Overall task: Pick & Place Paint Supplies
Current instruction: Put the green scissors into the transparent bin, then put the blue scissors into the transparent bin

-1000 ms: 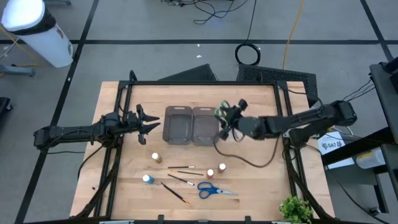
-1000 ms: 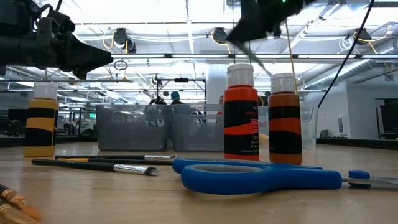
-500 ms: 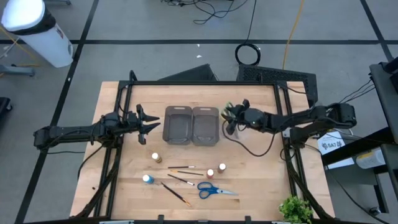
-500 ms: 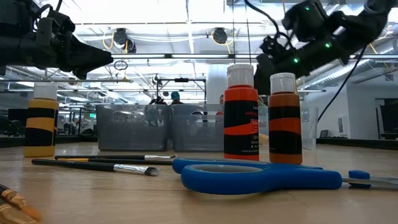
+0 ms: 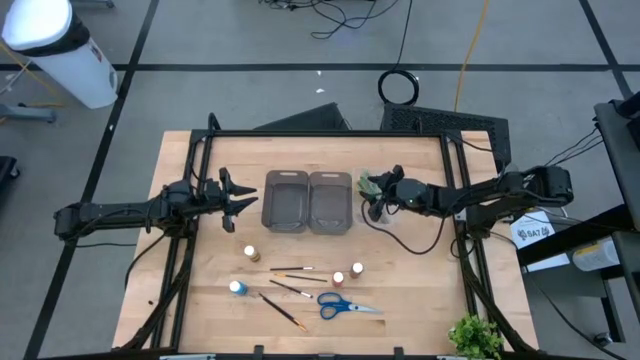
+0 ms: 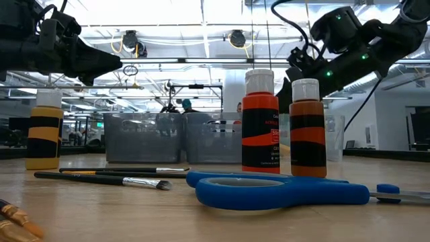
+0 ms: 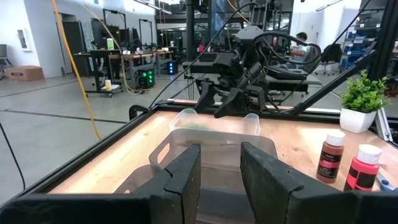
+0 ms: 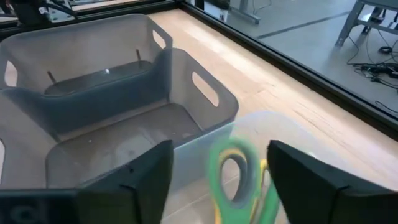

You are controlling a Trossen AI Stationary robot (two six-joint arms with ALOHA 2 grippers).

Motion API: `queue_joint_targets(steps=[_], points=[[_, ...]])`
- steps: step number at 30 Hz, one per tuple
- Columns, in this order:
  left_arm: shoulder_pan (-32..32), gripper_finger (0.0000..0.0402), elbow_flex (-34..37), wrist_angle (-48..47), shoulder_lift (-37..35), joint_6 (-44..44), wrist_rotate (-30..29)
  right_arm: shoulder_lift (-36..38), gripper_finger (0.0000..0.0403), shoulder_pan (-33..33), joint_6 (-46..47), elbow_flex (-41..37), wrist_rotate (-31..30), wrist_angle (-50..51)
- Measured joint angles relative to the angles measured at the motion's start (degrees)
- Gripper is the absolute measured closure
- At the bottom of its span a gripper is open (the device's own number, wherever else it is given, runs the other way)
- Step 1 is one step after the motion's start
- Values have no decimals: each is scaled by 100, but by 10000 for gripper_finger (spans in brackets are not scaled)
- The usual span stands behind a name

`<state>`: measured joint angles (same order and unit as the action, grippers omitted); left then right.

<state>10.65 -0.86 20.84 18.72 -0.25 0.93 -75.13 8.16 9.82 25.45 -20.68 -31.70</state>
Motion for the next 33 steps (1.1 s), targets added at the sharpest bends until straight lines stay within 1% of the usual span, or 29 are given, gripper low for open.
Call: queue_joint_targets(steps=[2, 5, 8, 10, 12, 15, 16, 18, 20, 22, 24, 26, 27, 29, 33], points=[[1, 277, 0, -2, 0, -2, 0, 0, 126, 0, 0, 0, 1, -23], [0, 277, 0, -1, 0, -2, -2, 4, 105, 0, 1, 0, 88, -182], [1, 277, 0, 0, 2, -2, -2, 107, 98, -39, 15, -2, 647, -542], [0, 277, 0, -1, 1, 0, 0, 221, 98, -200, 44, 0, 1018, -890], [-1, 277, 0, 0, 0, -1, 0, 331, 102, -513, -24, 0, 1199, -1283], [1, 277, 0, 0, 0, 0, 0, 473, 108, -1211, -295, 6, 1171, -1773], [-1, 277, 0, 0, 2, 0, 0, 481, 109, -1493, -358, 42, 1125, -1885], [-1, 277, 0, 0, 2, 0, 0, 469, 110, -2120, -467, 242, 752, -1856], [1, 277, 0, -1, 1, -2, -1, 346, 108, -2779, -624, 604, 283, -1526], [-1, 277, 0, -2, 1, -2, 0, 66, 107, -3384, -747, 1128, -290, -906], [1, 277, 0, -2, 1, -1, 0, -340, 106, -3873, -754, 1747, -823, -103], [-1, 277, 0, -2, 0, -2, 0, -887, 106, -4192, -586, 2438, -1163, 657], [1, 277, 0, -1, 0, -2, 0, -1170, 106, -4298, -445, 2770, -1248, 1066], [-1, 277, 0, -2, 2, -2, 0, -1766, 106, -4424, -133, 3389, -1232, 1813], [-1, 277, 0, -2, 1, -2, 0, -2903, 106, -4510, 133, 4423, -1207, 2789]])
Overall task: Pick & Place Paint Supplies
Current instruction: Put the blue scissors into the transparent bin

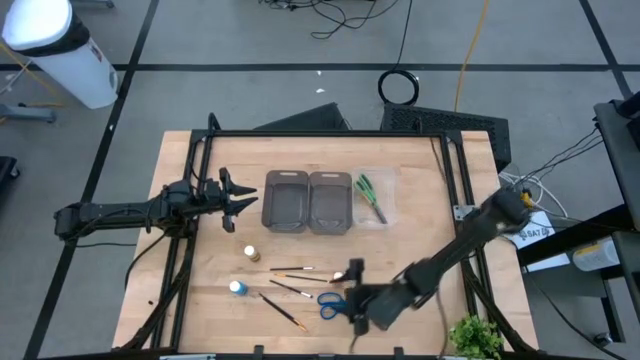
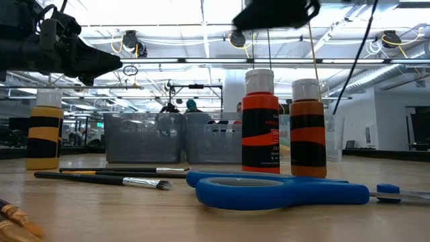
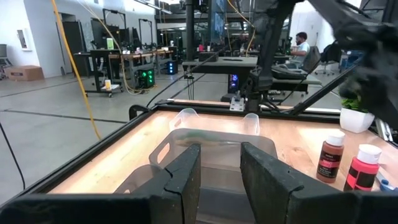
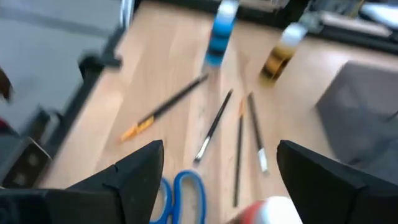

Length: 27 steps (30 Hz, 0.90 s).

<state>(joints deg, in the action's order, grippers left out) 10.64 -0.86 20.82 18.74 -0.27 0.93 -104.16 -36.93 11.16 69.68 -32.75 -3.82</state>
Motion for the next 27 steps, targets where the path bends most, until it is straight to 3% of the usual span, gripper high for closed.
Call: queue_joint_targets(steps=[4, 10, 19, 27], points=[[1, 277, 0, 0, 1, 0, 0, -761, 106, -56, 17, 632, 302, 291], [2, 277, 0, 0, 1, 0, 0, -1296, 106, -111, 401, 1045, 920, 413], [0, 277, 0, 0, -1, 0, 2, -1381, 106, -124, 1237, 1052, 1202, 1422], [2, 277, 0, 0, 1, 0, 4, -1379, 119, -181, 1287, 1052, 1205, 1438]])
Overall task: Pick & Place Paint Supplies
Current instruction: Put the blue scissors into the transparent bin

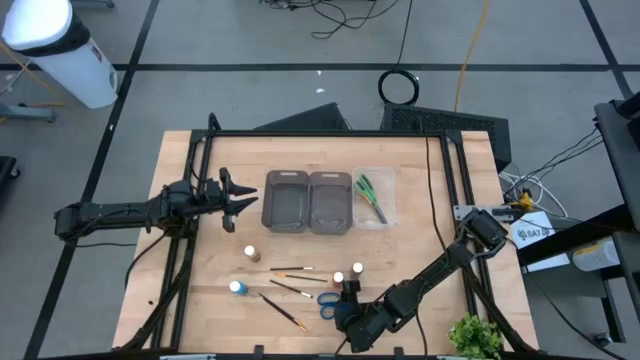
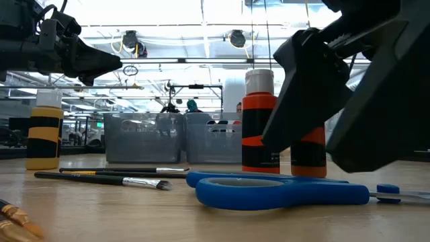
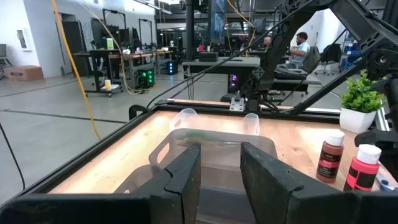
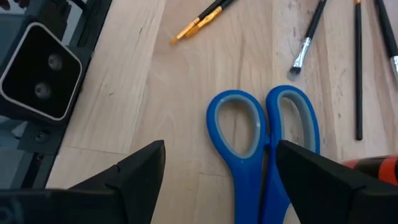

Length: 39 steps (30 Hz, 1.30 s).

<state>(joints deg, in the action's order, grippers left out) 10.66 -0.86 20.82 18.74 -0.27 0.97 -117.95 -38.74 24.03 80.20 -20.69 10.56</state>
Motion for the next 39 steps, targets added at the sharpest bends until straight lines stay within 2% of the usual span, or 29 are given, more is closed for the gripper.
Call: queue_joint_targets(steps=[6, 11, 25, 31, 39], points=[[0, 277, 0, 0, 0, 0, 0, -92, 130, 2, 209, 0, 298, 79], [0, 277, 0, 0, 0, 0, 1, -269, 133, -13, 365, 18, 255, 155], [0, 277, 0, 0, -2, 0, 0, -272, 145, -48, 997, 17, 545, 1295], [0, 277, 0, 0, 0, 2, 0, -280, 202, -51, 996, 7, 585, 1531], [0, 277, 0, 1, 0, 0, 0, -289, 330, -34, 942, 4, 739, 1555]])
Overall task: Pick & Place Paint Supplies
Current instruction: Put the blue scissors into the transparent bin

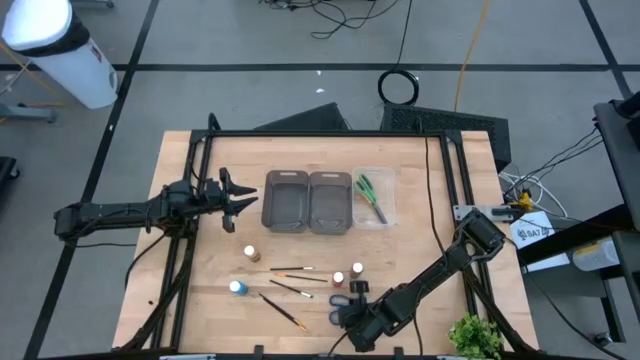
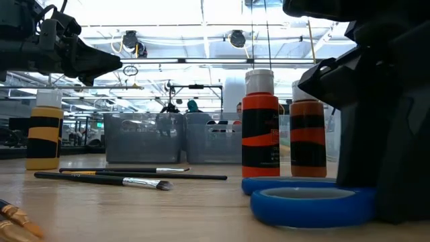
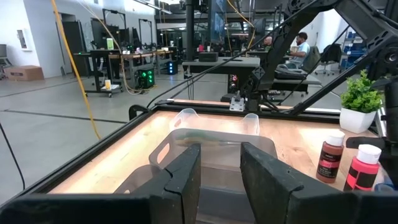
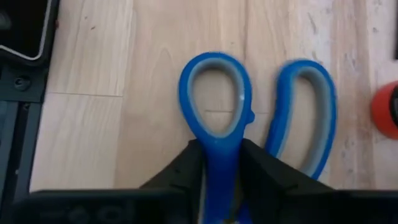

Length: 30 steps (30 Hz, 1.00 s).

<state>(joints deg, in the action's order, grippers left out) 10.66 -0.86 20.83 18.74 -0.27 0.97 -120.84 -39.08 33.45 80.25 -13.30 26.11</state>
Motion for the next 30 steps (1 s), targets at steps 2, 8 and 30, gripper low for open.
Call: queue_joint_targets(steps=[2, 8, 30], points=[[-1, 277, 0, 1, -2, 0, 0, 1, 353, 1, 0, 0, 55, 33], [-2, 277, 0, -1, -2, 0, 0, 0, 354, -1, 35, -4, 60, 104], [0, 277, 0, -1, -2, 2, -2, 737, 356, -210, -308, -33, -297, -1068]])
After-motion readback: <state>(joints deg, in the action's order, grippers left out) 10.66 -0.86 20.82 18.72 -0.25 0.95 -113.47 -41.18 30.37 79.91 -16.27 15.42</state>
